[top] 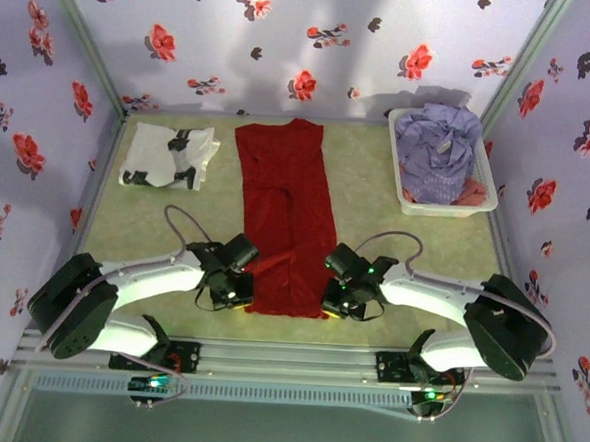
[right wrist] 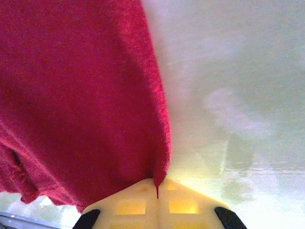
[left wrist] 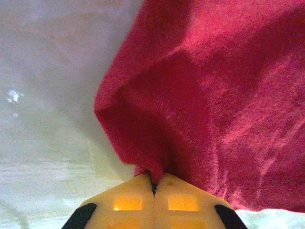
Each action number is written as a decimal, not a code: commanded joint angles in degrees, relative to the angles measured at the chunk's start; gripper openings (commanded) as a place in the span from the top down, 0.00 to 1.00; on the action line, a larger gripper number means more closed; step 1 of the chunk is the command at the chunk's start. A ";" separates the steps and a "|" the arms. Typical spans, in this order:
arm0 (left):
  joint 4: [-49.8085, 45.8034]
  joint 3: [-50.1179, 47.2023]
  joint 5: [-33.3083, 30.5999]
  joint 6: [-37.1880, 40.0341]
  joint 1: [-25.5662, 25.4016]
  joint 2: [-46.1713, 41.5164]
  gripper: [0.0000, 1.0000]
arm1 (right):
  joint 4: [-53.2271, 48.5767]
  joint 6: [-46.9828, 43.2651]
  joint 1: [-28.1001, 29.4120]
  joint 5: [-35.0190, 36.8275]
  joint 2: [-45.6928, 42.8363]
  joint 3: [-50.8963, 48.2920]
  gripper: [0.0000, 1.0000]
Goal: Fold and stack the t-shirts
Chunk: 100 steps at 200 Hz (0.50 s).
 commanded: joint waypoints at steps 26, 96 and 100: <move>-8.30 -0.83 -3.10 -8.31 -6.42 -7.28 1.00 | -5.84 2.18 0.88 -1.01 -8.85 -2.62 1.00; -11.98 2.69 -3.91 -14.04 -13.22 -6.97 1.00 | -13.18 5.11 1.02 -1.27 -20.50 -6.02 1.00; -12.20 2.99 -4.20 -14.12 -13.20 -7.23 1.00 | -13.12 5.23 0.86 -1.11 -20.77 -5.96 1.00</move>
